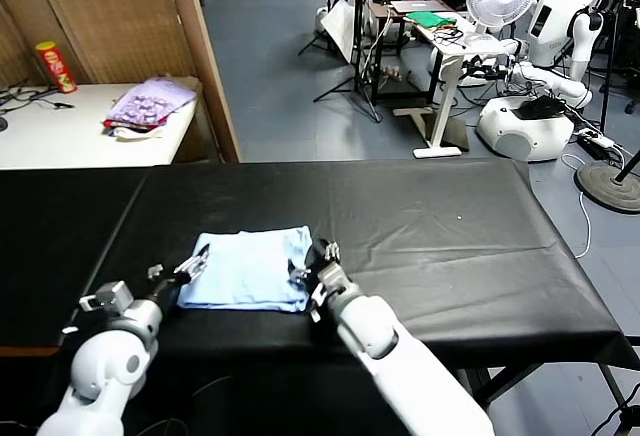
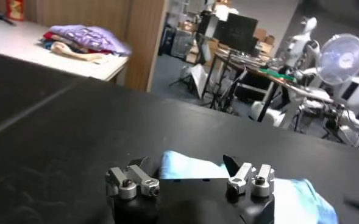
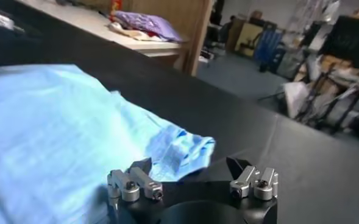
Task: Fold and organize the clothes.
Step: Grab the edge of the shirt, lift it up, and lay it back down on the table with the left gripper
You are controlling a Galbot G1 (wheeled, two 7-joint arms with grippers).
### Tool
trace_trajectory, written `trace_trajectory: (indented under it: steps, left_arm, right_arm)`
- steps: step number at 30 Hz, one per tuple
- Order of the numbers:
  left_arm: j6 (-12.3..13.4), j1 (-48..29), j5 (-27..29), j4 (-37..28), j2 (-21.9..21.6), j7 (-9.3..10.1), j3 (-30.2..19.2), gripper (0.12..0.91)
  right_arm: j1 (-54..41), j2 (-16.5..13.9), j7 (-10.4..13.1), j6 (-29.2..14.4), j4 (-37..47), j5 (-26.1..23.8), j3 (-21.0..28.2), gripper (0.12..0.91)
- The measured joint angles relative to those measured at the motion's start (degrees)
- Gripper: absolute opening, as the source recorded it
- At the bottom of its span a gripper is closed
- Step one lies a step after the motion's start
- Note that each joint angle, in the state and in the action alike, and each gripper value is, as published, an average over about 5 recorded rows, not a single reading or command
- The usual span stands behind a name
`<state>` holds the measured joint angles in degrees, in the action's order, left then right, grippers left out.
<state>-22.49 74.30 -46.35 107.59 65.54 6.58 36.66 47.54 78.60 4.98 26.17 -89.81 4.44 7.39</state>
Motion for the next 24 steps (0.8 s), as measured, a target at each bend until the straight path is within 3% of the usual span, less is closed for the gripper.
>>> trace_trajectory:
  steps: [9, 14, 17, 24]
  left_arm:
    - [-2.31, 0.4, -13.53, -2.37, 0.85, 0.02, 2.48, 0.798]
    - [-2.26, -0.1, -18.86, -3.91, 1.58, 0.02, 2.86, 0.777]
    - [-2.19, -0.16, -19.8, -4.58, 1.76, -0.13, 2.92, 0.668]
    - [-1.72, 0.2, -17.8, -4.46, 1.85, -1.01, 2.88, 0.299]
  right_arm:
    - [1.64, -0.44, 1.36, -1.93, -5.03, 13.36, -4.03, 0.798]
    - [3.04, -1.42, 1.43, -1.99, -9.8, 16.54, -6.11, 0.798]
    - [3.7, -1.89, 1.5, -1.91, -12.28, 17.18, -7.02, 0.798]
    - [4.85, -2.18, 3.49, 0.48, -15.84, 16.57, -9.16, 0.798]
